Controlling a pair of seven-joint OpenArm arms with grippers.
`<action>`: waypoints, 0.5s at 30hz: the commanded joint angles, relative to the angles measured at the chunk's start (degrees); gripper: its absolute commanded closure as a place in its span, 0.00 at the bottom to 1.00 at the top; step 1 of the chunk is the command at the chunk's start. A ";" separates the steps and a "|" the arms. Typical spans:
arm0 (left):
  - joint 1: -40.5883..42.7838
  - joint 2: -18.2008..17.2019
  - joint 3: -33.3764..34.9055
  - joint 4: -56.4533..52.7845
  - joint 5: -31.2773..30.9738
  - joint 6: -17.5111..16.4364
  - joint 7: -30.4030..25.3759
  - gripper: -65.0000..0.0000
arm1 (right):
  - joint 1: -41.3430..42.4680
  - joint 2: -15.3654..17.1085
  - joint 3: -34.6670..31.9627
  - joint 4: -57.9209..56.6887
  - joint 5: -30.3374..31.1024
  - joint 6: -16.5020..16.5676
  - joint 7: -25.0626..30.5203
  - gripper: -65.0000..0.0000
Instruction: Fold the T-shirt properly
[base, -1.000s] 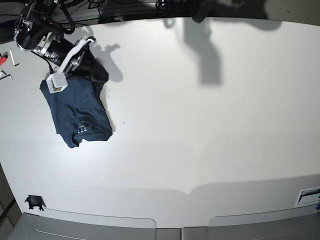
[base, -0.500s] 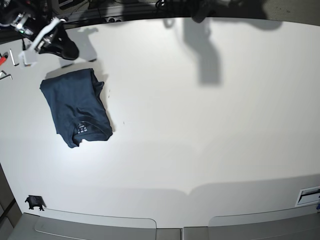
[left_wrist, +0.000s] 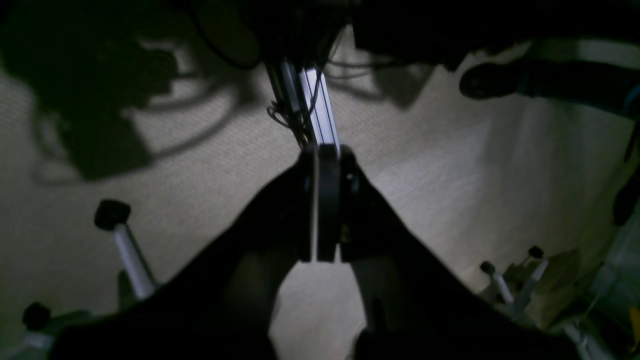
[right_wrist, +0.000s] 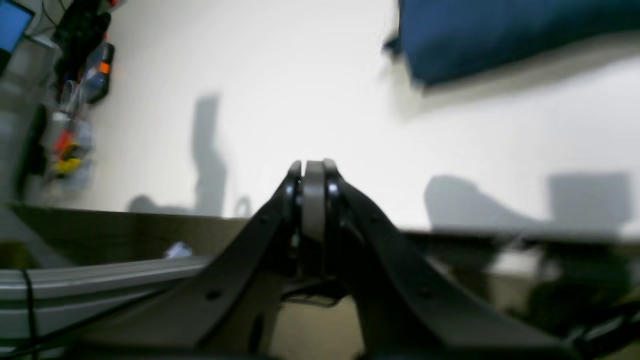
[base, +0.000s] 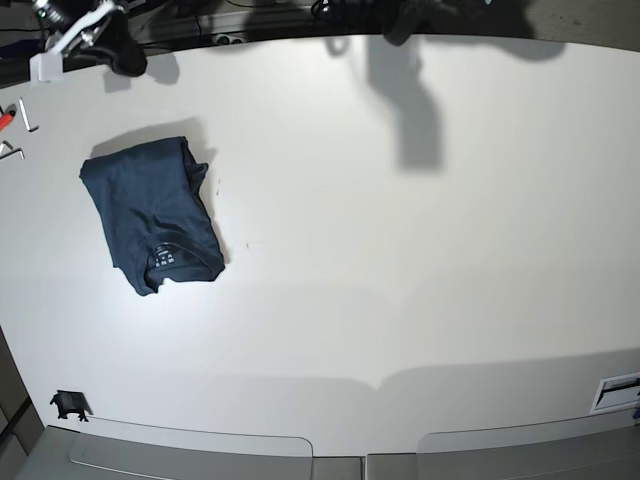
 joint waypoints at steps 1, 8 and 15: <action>0.94 -0.52 -0.09 0.13 -0.11 -0.50 -0.24 1.00 | -1.51 0.26 -0.44 -0.81 1.04 0.12 0.97 1.00; 0.94 -0.52 -0.09 0.13 -0.11 -0.50 -0.26 1.00 | -3.74 2.32 -6.75 -16.65 1.04 0.12 0.97 1.00; 0.74 -0.52 -0.09 0.13 -0.11 -0.52 -0.76 1.00 | -3.34 7.04 -9.33 -31.36 1.04 0.12 0.97 1.00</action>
